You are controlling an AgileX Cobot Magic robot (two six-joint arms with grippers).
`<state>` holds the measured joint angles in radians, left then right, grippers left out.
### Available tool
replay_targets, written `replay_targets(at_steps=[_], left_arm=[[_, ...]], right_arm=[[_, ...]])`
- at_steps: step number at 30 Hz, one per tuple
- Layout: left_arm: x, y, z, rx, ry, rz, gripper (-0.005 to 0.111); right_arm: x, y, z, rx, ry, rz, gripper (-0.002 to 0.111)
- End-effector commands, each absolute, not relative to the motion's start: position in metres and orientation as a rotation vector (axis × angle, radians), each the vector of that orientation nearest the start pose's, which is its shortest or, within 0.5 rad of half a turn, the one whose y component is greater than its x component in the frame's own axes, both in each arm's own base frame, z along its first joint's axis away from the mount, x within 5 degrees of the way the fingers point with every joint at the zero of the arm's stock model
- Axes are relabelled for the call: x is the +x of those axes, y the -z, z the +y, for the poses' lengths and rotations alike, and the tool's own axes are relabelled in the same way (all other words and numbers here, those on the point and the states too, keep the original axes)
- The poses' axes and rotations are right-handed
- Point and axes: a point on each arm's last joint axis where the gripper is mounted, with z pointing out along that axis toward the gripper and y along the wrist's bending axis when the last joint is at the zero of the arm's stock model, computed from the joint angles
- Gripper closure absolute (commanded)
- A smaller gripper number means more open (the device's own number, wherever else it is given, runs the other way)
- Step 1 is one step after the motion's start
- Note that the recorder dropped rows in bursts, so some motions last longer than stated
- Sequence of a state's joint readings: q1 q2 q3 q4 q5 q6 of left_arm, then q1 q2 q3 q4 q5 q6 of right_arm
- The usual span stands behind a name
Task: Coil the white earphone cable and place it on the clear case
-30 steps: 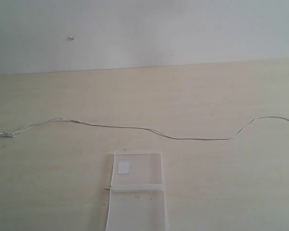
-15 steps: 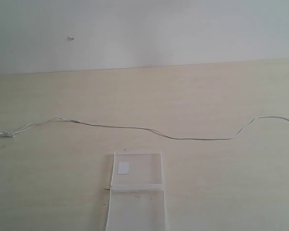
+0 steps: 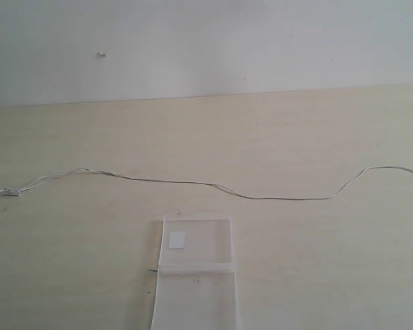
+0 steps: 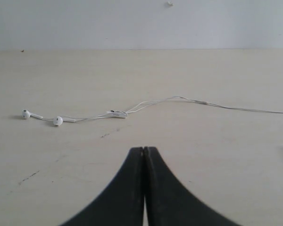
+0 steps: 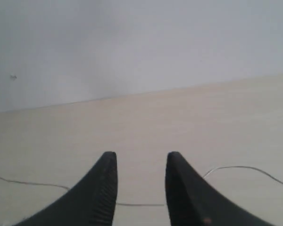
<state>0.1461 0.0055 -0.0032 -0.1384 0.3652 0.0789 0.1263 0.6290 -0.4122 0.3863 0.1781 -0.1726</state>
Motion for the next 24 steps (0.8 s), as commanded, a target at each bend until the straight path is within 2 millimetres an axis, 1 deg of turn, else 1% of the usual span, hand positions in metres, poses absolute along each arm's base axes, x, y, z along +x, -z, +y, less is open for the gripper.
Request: replay_targets(at_steps=[1, 5, 6, 7, 8, 9, 10, 11, 12, 13, 14, 15, 16, 17, 18, 19, 20, 21, 24], left_arm=[[0.053, -0.181, 0.003, -0.139, -0.017, 1.831, 0.107], [0.053, -0.181, 0.003, -0.139, -0.017, 1.831, 0.107], [0.053, -0.181, 0.003, -0.139, -0.017, 1.831, 0.107], [0.053, -0.181, 0.003, -0.139, -0.017, 1.831, 0.107], [0.053, -0.181, 0.003, -0.139, -0.017, 1.831, 0.107], [0.053, -0.181, 0.003, -0.139, -0.017, 1.831, 0.107], [0.053, -0.181, 0.003, -0.139, -0.017, 1.831, 0.107], [0.053, -0.181, 0.003, -0.139, -0.017, 1.831, 0.107], [0.053, -0.181, 0.003, -0.139, -0.017, 1.831, 0.107], [0.053, -0.181, 0.003, -0.139, -0.017, 1.831, 0.107], [0.053, -0.181, 0.003, -0.139, -0.017, 1.831, 0.107], [0.053, -0.181, 0.003, -0.139, -0.017, 1.831, 0.107], [0.053, -0.181, 0.003, -0.139, -0.017, 1.831, 0.107], [0.053, -0.181, 0.003, -0.139, -0.017, 1.831, 0.107], [0.053, -0.181, 0.003, -0.139, -0.017, 1.831, 0.107], [0.053, -0.181, 0.003, -0.139, -0.017, 1.831, 0.107], [0.053, -0.181, 0.003, -0.139, -0.017, 1.831, 0.107], [0.053, -0.181, 0.003, -0.139, -0.017, 1.831, 0.107], [0.053, -0.181, 0.003, -0.139, -0.017, 1.831, 0.107]], right_arm=[[0.144, -0.296, 0.027, -0.046, -0.275, 1.942, 0.087], [0.163, -0.32, 0.035, -0.291, -0.205, 2.023, 0.097], [0.176, -0.333, 0.042, -0.441, -0.19, 2.064, 0.102], [0.183, -0.337, 0.046, -0.507, -0.193, 2.083, 0.105], [0.197, -0.345, 0.058, -0.742, -0.172, 2.096, 0.108], [0.205, -0.348, 0.065, -0.873, -0.164, 2.093, 0.108], [0.219, -0.352, 0.078, -1.086, -0.162, 2.076, 0.108], [0.228, -0.352, 0.086, -1.158, -0.162, 2.077, 0.108], [0.245, -0.351, 0.099, -1.252, -0.141, 2.08, 0.108], [0.259, -0.349, 0.115, -1.296, -0.149, 2.09, 0.108], [0.269, -0.344, 0.13, -1.351, -0.173, 2.101, 0.107], [0.278, -0.337, 0.152, -1.453, -0.183, 2.096, 0.101], [0.282, -0.332, 0.164, -1.514, -0.176, 2.092, 0.095], [0.29, -0.321, 0.182, -1.604, -0.128, 2.086, 0.082], [0.297, -0.313, 0.193, -1.644, -0.053, 2.089, 0.073], [0.306, -0.299, 0.207, -1.64, 0.04, 2.122, 0.063], [0.313, -0.284, 0.218, -1.619, 0.091, 2.157, 0.06], [0.32, -0.27, 0.23, -1.588, 0.143, 2.171, 0.059], [0.331, -0.236, 0.249, -1.635, 0.248, 2.175, 0.059]])
